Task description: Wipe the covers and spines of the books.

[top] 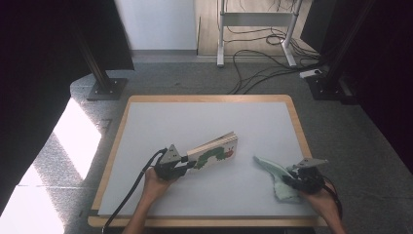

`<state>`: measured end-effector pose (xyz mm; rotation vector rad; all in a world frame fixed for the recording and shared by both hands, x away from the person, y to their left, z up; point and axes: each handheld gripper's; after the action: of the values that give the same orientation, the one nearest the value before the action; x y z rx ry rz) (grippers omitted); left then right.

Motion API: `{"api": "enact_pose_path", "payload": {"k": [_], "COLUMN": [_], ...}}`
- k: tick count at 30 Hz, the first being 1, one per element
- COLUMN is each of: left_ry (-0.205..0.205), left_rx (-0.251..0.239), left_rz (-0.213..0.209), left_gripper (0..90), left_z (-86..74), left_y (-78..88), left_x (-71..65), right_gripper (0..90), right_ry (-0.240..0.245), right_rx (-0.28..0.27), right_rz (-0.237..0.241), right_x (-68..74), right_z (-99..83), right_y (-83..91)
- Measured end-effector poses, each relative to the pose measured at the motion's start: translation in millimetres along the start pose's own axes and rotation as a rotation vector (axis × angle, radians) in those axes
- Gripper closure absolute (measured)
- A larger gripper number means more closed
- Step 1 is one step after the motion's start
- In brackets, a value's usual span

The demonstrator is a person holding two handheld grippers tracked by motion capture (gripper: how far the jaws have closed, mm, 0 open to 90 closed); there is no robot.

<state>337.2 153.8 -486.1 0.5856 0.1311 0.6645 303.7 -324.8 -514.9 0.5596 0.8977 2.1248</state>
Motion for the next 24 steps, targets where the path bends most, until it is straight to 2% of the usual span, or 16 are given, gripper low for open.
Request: {"api": "enact_pose_path", "payload": {"k": [7, 14, 24], "left_ry": [0.003, 0.003, 0.003], "left_rx": [0.001, 0.003, 0.004], "left_rz": [-0.005, -0.005, -0.006], "left_gripper": [70.3, 70.2, 70.2], "left_z": [0.0, 0.0, -0.2], "left_y": [-0.3, -0.5, -0.9], "left_x": [0.7, 0.8, 1.0], "right_gripper": [75.9, 76.0, 76.0], "right_ry": [0.001, 0.066, 0.150], "right_rx": [-0.022, -0.056, -0.086], "right_rz": [0.027, 0.064, 0.125], "right_x": [3.2, 22.5, 49.3], "right_z": [5.0, 25.4, 56.8], "right_y": [4.7, 10.7, 3.0]}}
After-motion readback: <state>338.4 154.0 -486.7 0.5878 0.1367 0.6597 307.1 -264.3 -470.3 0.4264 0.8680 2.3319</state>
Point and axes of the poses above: each handheld gripper's, and its own axes: y roughly backward along the jaws, z roughly out of its top, x roughly to its left, and after that the axes turned 5 degrees about z, right-handed
